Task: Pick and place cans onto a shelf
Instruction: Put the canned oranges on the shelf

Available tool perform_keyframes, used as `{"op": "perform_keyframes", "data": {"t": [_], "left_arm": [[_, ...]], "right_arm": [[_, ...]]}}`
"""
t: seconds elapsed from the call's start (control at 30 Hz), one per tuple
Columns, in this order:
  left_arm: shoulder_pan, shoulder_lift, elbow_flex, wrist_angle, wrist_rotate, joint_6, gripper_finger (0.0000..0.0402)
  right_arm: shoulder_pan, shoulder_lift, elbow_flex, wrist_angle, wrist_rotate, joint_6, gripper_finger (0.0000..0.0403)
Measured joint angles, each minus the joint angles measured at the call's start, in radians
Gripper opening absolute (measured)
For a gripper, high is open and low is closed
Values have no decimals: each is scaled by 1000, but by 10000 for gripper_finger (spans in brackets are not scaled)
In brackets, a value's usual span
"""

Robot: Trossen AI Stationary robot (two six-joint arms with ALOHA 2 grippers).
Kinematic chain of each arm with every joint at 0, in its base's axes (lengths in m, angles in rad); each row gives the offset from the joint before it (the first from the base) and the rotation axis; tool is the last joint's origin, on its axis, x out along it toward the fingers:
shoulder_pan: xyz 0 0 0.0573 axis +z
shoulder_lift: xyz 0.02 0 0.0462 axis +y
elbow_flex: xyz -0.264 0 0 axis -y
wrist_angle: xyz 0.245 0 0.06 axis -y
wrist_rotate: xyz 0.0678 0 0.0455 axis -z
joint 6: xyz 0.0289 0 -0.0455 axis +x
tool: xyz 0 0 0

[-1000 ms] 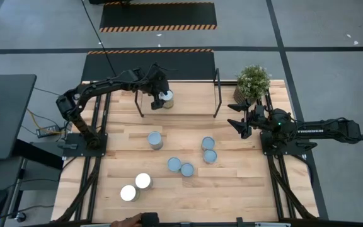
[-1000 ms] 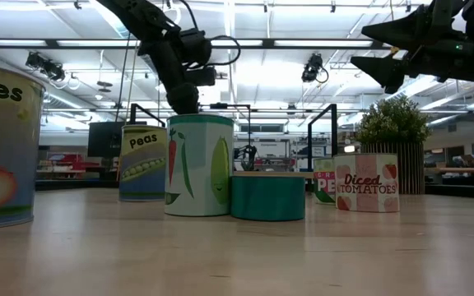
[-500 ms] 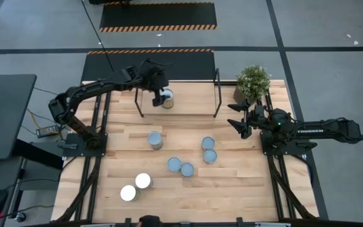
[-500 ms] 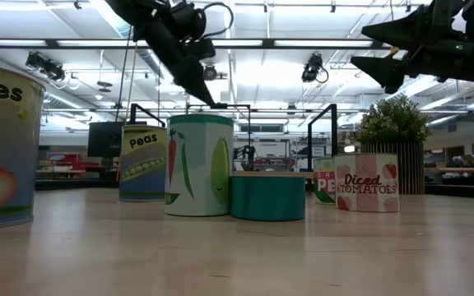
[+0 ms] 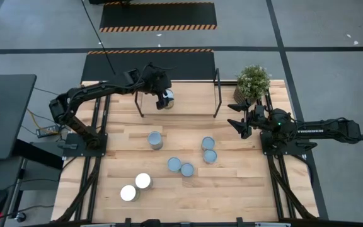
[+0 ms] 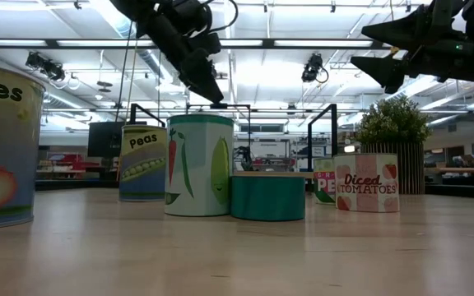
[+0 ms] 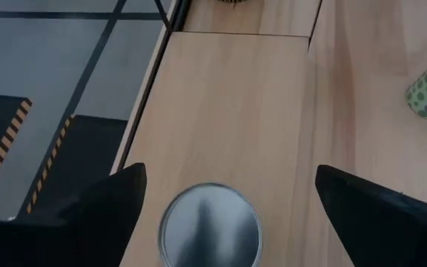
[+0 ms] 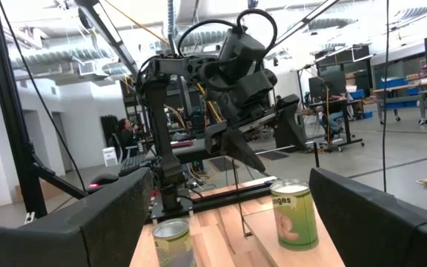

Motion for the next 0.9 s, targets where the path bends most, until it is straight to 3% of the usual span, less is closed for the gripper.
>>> {"op": "perform_keyframes", "data": {"t": [0.27, 0.47, 0.67, 0.9], "left_arm": [[-55, 8, 0, -3, -9, 31, 398], [-141, 31, 0, 3, -191, 102, 398], [-178, 108, 31, -10, -237, 124, 398], [-217, 178, 33, 18, -526, 288, 398]], "right_arm": [[0, 0, 0, 0, 0, 0, 373], [0, 0, 0, 0, 0, 0, 373], [0, 0, 0, -6, 0, 0, 373], [0, 0, 0, 1, 0, 0, 373]]}}
